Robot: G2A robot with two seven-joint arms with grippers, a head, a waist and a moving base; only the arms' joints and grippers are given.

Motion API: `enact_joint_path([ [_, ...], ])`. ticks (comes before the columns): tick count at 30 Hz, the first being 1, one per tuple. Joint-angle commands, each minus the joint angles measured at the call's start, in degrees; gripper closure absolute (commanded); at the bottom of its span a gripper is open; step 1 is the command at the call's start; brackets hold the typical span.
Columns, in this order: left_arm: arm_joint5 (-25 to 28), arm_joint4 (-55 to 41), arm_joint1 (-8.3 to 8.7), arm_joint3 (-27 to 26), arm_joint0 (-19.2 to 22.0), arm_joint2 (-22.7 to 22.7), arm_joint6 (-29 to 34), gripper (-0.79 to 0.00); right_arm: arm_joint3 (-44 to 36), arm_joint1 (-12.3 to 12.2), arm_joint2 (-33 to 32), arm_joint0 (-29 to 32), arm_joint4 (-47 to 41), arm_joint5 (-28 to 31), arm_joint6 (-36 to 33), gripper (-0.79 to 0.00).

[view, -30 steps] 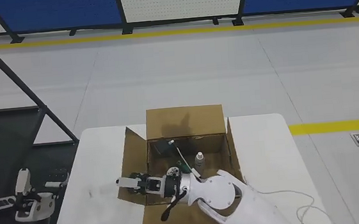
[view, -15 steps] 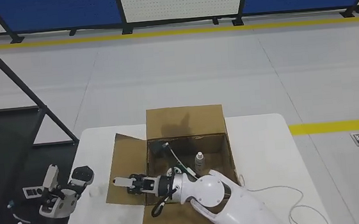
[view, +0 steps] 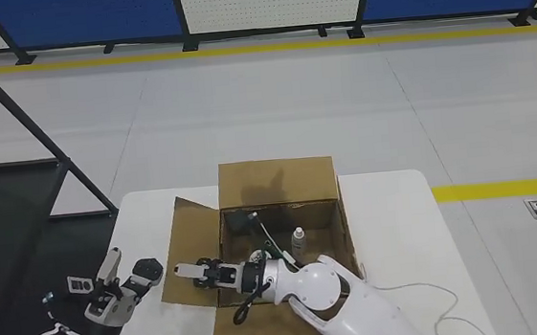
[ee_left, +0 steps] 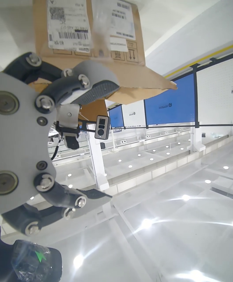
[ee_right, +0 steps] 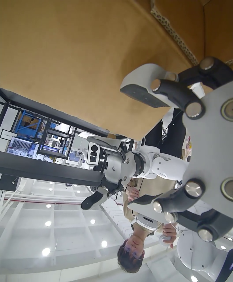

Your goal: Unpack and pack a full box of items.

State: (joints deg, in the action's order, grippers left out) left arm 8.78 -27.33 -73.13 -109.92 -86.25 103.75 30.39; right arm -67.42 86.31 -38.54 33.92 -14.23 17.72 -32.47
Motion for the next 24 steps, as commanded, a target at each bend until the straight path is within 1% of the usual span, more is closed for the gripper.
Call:
enact_joint_path([
  [1, 0.6, 0.2, 0.05, 0.1, 0.3, -0.2, 0.1, -0.785, -0.5, -0.1, -0.4, 0.4, 0.2, -0.3, -0.7, -0.785],
  [7, 3.3, -2.2, -0.21, -1.0, 0.5, -0.6, -4.3, -0.785, -0.1, 0.4, -0.5, 0.7, 0.5, -1.6, -2.5, -0.785],
  [10, 2.0, -5.3, -0.13, -1.6, -0.1, -0.8, -1.9, -0.785, 1.0, 0.8, -0.5, 0.4, 0.2, -2.0, -3.1, -0.785],
  [16, -0.4, -4.6, 0.37, 0.3, 0.2, -0.4, 1.9, -0.785, 3.3, 1.0, -1.7, 0.6, -0.9, -1.0, -5.5, -0.785],
  [24, -2.3, -2.2, 0.79, 2.4, 1.1, -1.1, 2.7, -0.785, 3.4, 1.1, -3.2, 1.4, -0.8, -0.8, -7.0, -0.785],
])
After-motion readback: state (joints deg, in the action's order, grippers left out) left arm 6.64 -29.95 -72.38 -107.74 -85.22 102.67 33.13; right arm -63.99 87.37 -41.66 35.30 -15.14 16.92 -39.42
